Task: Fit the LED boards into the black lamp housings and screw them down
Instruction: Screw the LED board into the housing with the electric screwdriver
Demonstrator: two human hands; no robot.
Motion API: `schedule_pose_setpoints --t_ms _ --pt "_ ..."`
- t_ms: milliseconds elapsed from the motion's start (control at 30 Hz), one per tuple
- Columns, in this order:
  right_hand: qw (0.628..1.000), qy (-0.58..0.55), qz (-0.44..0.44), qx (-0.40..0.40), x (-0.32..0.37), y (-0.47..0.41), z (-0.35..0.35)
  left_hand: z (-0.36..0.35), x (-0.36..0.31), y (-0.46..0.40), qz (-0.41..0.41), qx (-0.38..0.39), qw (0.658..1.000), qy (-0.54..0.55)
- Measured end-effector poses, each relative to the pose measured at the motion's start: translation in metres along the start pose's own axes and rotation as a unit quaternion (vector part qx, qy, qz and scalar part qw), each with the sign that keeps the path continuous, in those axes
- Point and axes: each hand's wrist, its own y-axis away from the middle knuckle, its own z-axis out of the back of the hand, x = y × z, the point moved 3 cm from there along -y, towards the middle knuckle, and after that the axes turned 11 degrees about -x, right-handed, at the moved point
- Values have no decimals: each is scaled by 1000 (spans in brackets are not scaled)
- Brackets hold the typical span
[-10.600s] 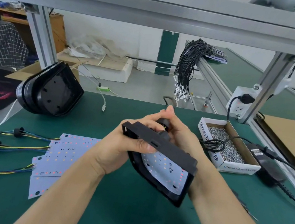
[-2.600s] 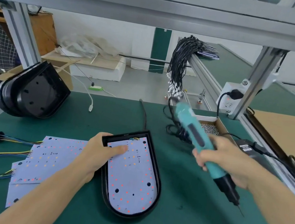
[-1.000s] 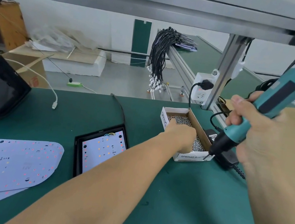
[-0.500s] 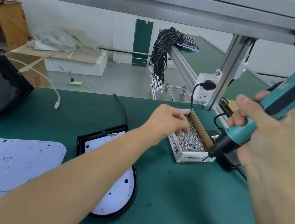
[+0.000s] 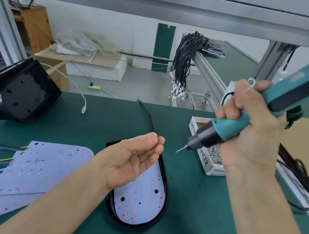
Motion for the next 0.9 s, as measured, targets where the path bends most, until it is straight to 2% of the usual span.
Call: schedule_pose_setpoints --t_ms 567,900 --pt "999 -41 -26 19 -14 15 -22 9 3 13 -149 63 985 -57" --pt "998 -26 -20 46 -12 17 -25 9 0 17 -206 51 974 -78"
